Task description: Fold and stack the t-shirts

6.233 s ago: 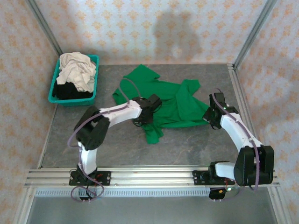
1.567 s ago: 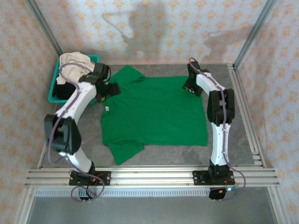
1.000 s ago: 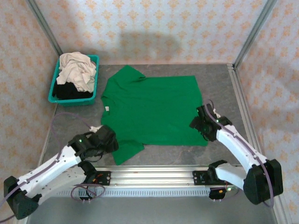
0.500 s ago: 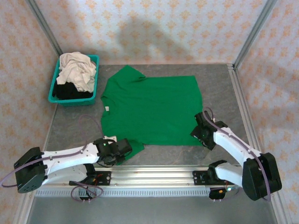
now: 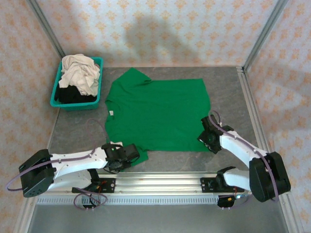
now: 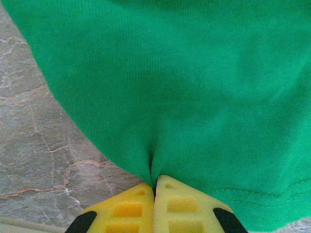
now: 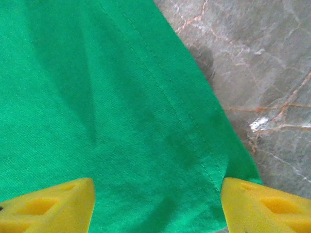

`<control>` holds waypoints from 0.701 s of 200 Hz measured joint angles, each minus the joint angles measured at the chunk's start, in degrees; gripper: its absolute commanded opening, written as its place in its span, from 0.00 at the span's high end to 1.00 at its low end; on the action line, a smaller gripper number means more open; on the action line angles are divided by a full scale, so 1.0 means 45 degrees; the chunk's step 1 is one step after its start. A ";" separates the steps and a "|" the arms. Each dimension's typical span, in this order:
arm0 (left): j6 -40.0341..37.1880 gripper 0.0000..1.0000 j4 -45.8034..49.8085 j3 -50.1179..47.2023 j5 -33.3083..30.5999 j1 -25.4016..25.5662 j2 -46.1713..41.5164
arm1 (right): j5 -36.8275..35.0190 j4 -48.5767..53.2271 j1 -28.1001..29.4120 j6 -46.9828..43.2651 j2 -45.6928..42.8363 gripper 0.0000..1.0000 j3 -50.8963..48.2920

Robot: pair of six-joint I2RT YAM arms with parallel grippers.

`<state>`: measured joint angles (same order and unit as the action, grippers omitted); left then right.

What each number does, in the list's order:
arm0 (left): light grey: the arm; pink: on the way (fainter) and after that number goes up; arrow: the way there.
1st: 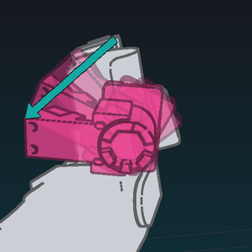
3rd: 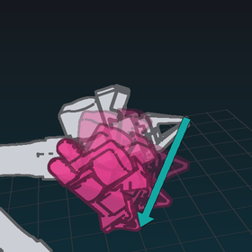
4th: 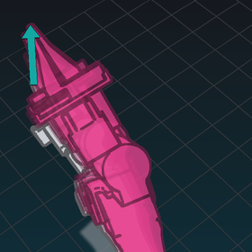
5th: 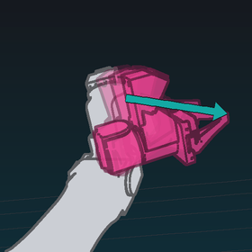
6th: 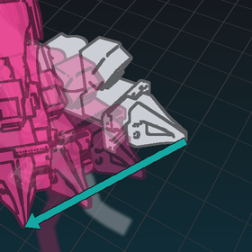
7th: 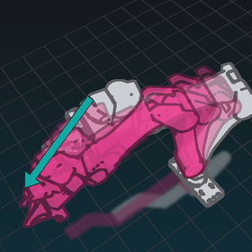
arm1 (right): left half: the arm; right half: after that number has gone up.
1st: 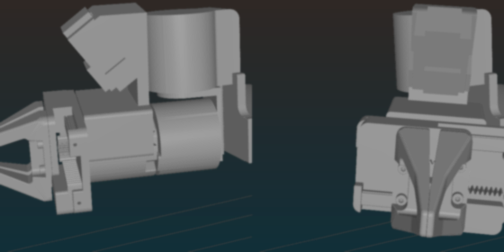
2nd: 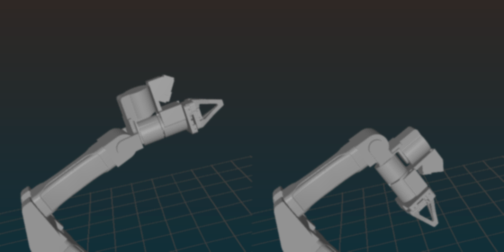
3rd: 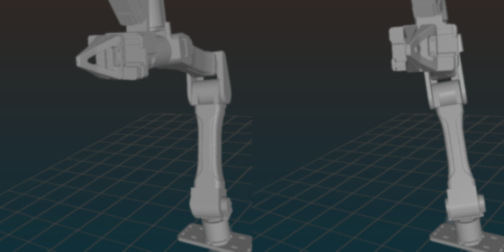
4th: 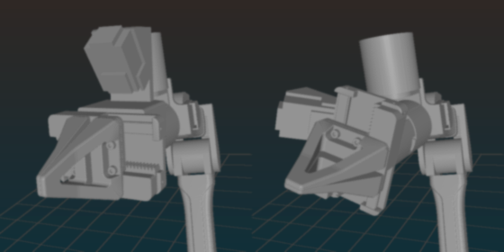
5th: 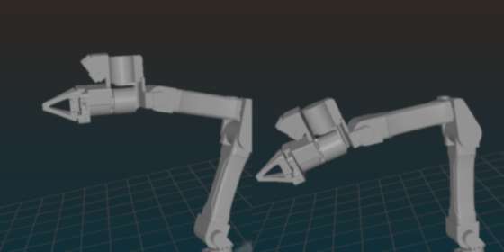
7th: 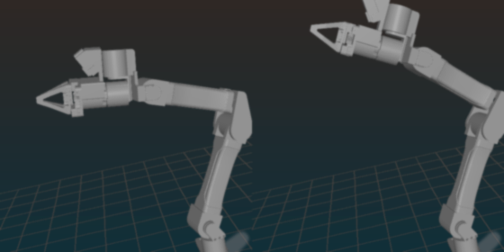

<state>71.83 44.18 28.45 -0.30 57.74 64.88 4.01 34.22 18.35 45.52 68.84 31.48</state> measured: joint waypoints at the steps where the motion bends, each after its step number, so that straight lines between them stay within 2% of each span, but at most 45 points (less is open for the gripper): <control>1: -0.0010 1.00 0.0005 0.0005 0.0000 -0.0005 -0.0005 | 0.0005 -0.0010 0.0000 0.0000 0.0010 0.33 -0.0010; 10: -0.0053 1.00 -0.0044 0.0005 0.0024 -0.0024 -0.0078 | 0.0010 -0.0053 0.0000 0.0034 0.0107 0.32 -0.0044; 22: -0.0126 1.00 -0.0175 0.0092 0.0063 -0.0029 -0.0272 | -0.0015 -0.0053 0.0000 0.0073 0.0102 0.24 -0.0034; 53: -0.0442 1.00 -0.0034 0.0772 0.0044 -0.0495 -0.1481 | -0.0359 0.0359 0.0000 0.0563 -0.0510 0.22 -0.0044; 89: -0.0860 1.00 0.0491 0.1399 -0.0049 -0.1112 -0.3240 | -0.0933 0.0534 0.0000 0.1642 -0.2657 0.27 -0.0777; 111: -0.1103 1.00 0.0860 0.1486 -0.0058 -0.1525 -0.3672 | -0.1098 0.0831 0.0000 0.1948 -0.2501 0.28 -0.0928; 140: -0.1627 1.00 0.1297 0.1797 -0.0044 -0.1972 -0.3711 | -0.1137 0.0690 0.0000 0.2191 -0.2142 0.38 -0.1054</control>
<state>64.51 50.02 36.53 -0.49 48.86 48.18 -1.10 37.32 18.35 55.37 59.20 26.74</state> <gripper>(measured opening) 0.044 0.659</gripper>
